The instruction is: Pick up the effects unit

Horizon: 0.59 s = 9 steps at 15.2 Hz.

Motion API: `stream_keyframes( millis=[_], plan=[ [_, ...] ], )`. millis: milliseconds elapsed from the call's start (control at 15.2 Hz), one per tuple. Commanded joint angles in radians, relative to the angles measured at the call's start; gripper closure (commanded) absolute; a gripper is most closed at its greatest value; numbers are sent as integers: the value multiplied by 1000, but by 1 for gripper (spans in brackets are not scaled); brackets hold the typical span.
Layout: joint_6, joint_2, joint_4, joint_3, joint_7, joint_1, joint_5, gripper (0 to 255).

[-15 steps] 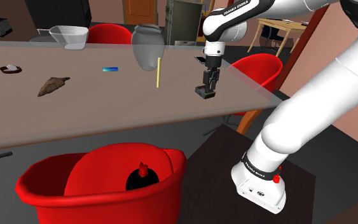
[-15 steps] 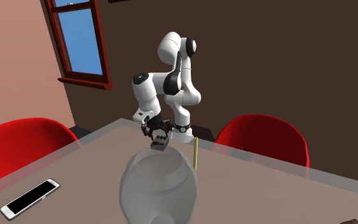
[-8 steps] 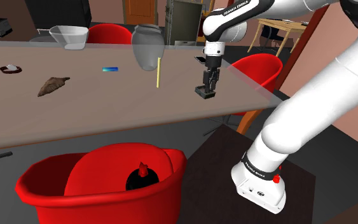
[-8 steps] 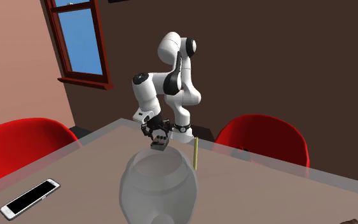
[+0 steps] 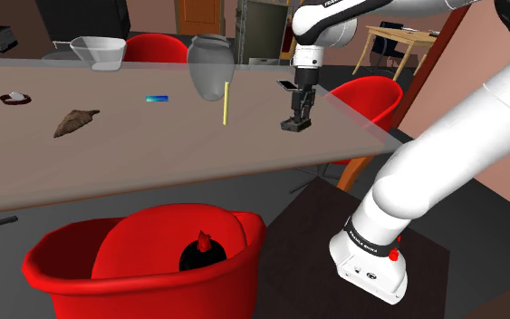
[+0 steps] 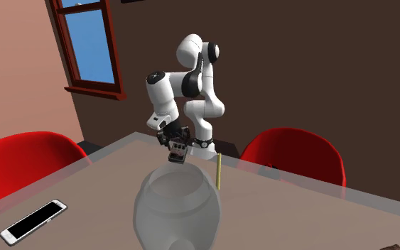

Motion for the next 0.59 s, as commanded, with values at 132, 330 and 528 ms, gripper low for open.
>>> stream_keyframes(
  millis=[132,330,528],
  plan=[
    [-60,-22,38,7,9,1,-2,255],
    [-101,-33,69,10,13,1,-3,255],
    [-117,-37,81,12,14,1,-3,255]
  ],
)
